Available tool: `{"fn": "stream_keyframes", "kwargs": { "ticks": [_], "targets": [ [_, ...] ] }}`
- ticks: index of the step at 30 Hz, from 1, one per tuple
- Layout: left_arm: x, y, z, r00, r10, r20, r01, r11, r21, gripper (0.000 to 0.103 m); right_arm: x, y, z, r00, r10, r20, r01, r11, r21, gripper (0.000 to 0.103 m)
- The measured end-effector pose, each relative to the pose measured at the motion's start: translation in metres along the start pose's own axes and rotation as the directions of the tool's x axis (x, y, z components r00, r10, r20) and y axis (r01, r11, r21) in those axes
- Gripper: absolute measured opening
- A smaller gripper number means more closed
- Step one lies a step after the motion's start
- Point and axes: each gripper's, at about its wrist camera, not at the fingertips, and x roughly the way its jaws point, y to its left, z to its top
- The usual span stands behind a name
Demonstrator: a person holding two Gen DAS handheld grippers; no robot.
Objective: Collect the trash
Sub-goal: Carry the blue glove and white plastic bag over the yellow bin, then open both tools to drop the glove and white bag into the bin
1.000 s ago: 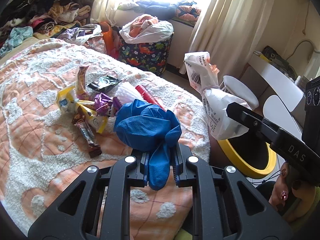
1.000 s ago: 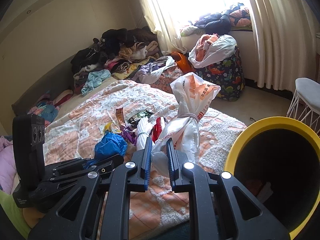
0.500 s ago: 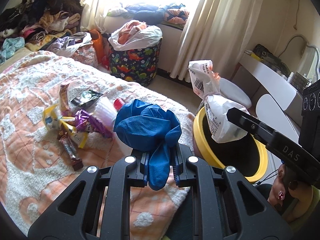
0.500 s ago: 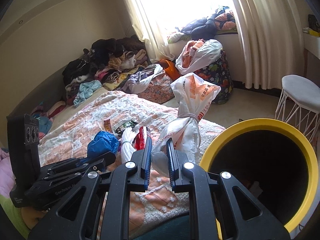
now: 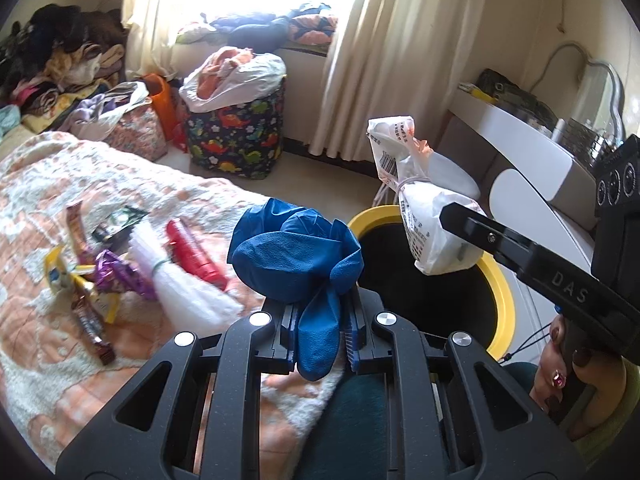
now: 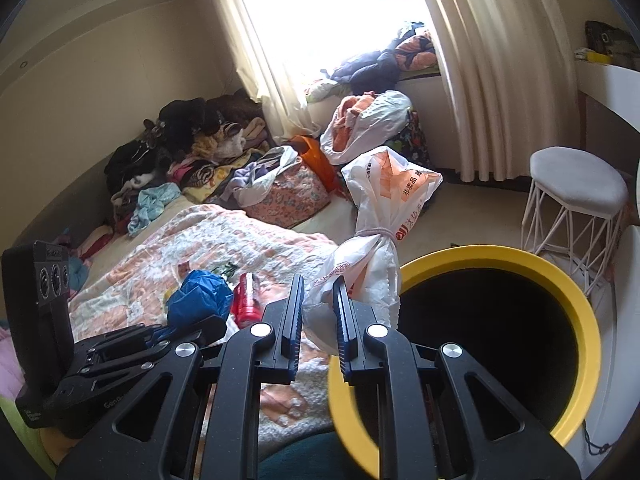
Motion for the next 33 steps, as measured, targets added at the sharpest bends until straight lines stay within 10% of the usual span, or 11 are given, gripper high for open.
{"fn": "stream_keyframes", "kwargs": {
  "ticks": [33],
  "targets": [
    [0.085, -0.079, -0.005, 0.984, -0.102, -0.145, 0.124, 0.980, 0.156, 0.012, 0.001, -0.095, -0.014, 0.991, -0.120, -0.063, 0.132, 0.961, 0.244, 0.014]
  ]
}}
